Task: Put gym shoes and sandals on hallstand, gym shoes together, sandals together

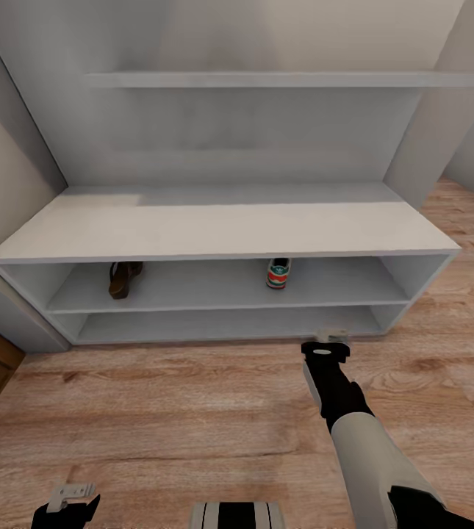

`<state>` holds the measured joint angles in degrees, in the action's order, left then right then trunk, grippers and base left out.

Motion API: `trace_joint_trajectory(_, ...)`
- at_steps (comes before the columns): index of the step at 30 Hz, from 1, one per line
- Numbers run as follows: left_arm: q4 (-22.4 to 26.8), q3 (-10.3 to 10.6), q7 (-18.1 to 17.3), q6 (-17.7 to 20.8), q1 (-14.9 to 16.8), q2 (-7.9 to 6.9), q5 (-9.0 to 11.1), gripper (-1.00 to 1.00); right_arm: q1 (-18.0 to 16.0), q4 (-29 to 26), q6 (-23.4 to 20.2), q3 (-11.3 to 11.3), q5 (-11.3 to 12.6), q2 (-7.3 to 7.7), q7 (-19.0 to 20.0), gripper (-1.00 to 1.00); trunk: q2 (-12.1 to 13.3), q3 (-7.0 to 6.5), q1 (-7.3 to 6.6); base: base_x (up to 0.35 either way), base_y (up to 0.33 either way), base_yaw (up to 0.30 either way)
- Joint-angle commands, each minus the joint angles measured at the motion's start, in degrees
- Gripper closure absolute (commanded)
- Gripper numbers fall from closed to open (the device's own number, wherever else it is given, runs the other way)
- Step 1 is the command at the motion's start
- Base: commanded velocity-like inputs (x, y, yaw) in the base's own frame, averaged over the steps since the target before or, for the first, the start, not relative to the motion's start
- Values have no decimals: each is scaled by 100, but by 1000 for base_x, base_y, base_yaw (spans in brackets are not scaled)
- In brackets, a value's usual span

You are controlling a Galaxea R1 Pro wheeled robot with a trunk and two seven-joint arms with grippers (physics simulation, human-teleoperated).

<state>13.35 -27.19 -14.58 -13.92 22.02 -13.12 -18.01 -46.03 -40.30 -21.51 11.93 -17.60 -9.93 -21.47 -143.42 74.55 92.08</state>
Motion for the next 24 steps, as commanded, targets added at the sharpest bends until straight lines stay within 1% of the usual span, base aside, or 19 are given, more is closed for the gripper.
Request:
trace_joint_trajectory(1, -13, -50, -28, -23, 4, 2, -55, -100, 0, 189, -22, 19, -61, -6, 9, -100, -2, 4, -2, -46, -21, 0)
trace_joint_trajectory(4, -31, -50, -30, -26, 4, 2, -62, -100, 3, 511, 14, 24, -65, -6, 8, -100, -2, 4, -2, -30, -13, 0)
trace_joint_trajectory(5, -56, -50, -33, -41, 3, 3, -68, -100, 11, 1092, 260, 27, -65, -6, 10, -100, -2, 4, -2, -8, -3, 0)
trace_joint_trajectory(8, -62, -50, -35, -46, 2, 7, -70, -100, 13, 1467, 583, 28, -65, 91, 15, -100, -2, 4, -2, -5, -2, 0)
trace_joint_trajectory(14, -71, -50, -36, -50, 0, 12, -61, -100, 19, 2383, 1394, 24, -71, 305, 25, -100, -2, 4, -2, -2, -1, 0)
trace_joint_trajectory(15, -77, -50, -35, -50, -1, 15, -58, -100, 25, 2729, 1681, 23, -75, 383, 27, -100, -2, 4, -2, 0, 0, 0)
trace_joint_trajectory(16, -79, -50, -33, -49, -2, 16, -57, -100, 30, 2903, 1827, 22, -77, 427, 27, -100, -2, 4, -2, 0, 0, 0)
trace_joint_trajectory(17, -83, -50, -34, -49, -4, 23, -53, -100, 76, 3481, 2421, 16, -95, 608, 31, -100, -2, 4, -2, 0, 0, 0)
trace_joint_trajectory(18, -84, -50, -35, -49, -4, 28, -53, -100, 113, 3563, 2564, 15, -98, 650, 34, -100, -2, 4, -2, 0, 0, 0)
trace_joint_trajectory(19, -85, -50, -34, -49, -4, 40, -50, -100, 238, 3677, 2818, 13, -105, 718, 39, -100, -2, 4, -2, 0, 0, 0)
trace_joint_trajectory(24, -83, -50, -31, -52, -39, 75, -50, -100, 688, 3803, 3296, 12, -115, 825, 44, -100, -2, 4, -2, 0, 0, 0)
